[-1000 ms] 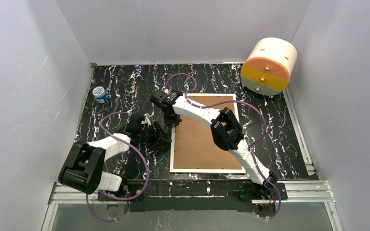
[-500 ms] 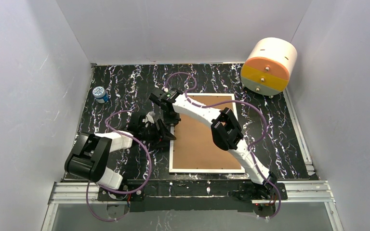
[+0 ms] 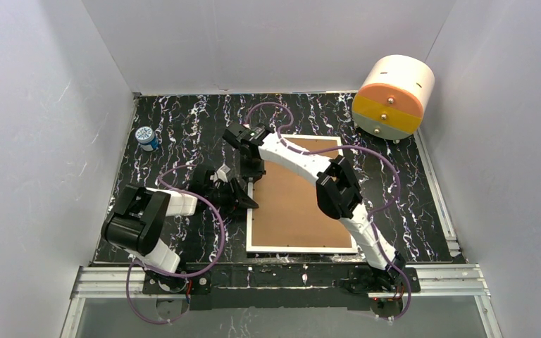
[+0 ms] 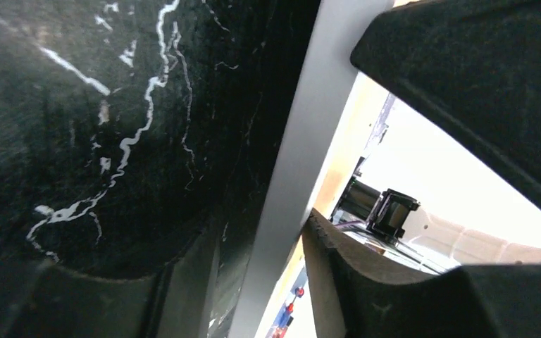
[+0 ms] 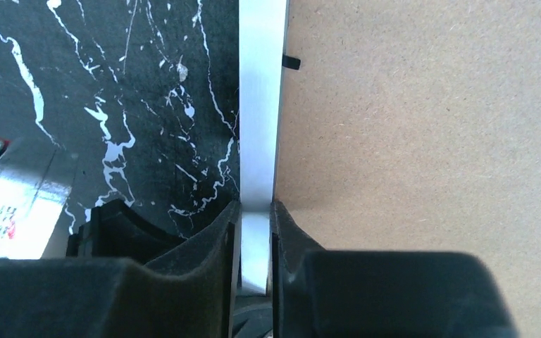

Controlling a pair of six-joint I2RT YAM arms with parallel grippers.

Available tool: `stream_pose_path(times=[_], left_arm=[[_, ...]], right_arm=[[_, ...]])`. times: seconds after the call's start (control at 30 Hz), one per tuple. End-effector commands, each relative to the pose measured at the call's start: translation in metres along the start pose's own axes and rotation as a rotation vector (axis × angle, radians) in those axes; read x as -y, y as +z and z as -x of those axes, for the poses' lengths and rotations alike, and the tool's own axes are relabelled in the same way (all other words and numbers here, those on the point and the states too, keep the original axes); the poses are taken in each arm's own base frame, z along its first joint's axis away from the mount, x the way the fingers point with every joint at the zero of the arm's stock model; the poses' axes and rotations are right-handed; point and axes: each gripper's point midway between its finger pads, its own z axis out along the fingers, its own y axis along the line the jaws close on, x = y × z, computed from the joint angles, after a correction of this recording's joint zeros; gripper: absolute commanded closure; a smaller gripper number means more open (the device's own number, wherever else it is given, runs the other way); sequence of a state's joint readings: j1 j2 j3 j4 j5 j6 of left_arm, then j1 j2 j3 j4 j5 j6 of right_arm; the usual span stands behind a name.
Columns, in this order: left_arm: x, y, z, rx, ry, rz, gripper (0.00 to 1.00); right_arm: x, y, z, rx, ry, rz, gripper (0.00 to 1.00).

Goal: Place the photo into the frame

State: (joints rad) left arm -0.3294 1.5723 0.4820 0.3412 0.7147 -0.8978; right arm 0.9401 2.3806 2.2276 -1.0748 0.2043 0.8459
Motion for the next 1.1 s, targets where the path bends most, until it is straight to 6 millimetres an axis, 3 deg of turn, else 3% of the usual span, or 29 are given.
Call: stream_pose_path(times=[0.0,0.07,0.27,0.43,0.63,0.83,1.07], left_arm=[[-0.008,-0.001,-0.018,-0.058,-0.043,-0.014,0.61],[0.006,-0.003,-0.016,-0.055,-0.031,-0.072,0.63],[0.038,-0.012,-0.003,-0.026,0.030,-0.153,0.83],[0.038,-0.016,0.001,-0.029,0.050,-0.143,0.93],[0.063,-0.033,0.012,-0.017,0.088,-0.221,1.00],[0.085,-0.057,0.032,0.020,0.201,-0.172,1.00],[0.103,-0.087,0.054,0.079,0.304,0.005,1.00]], right_arm=[[-0.018,-0.056,0.023,0.062,0.067,0.154,0.99],[-0.017,-0.056,0.022,0.054,0.071,0.162,0.99],[-0.012,-0.062,0.023,0.044,0.085,0.173,0.99],[0.001,-0.072,0.031,0.071,0.105,0.162,0.63],[0.016,-0.095,0.047,0.116,0.120,0.173,0.43],[0.051,-0.125,0.069,0.182,0.166,0.174,0.43],[0.077,-0.164,0.077,0.234,0.199,0.213,0.43]])
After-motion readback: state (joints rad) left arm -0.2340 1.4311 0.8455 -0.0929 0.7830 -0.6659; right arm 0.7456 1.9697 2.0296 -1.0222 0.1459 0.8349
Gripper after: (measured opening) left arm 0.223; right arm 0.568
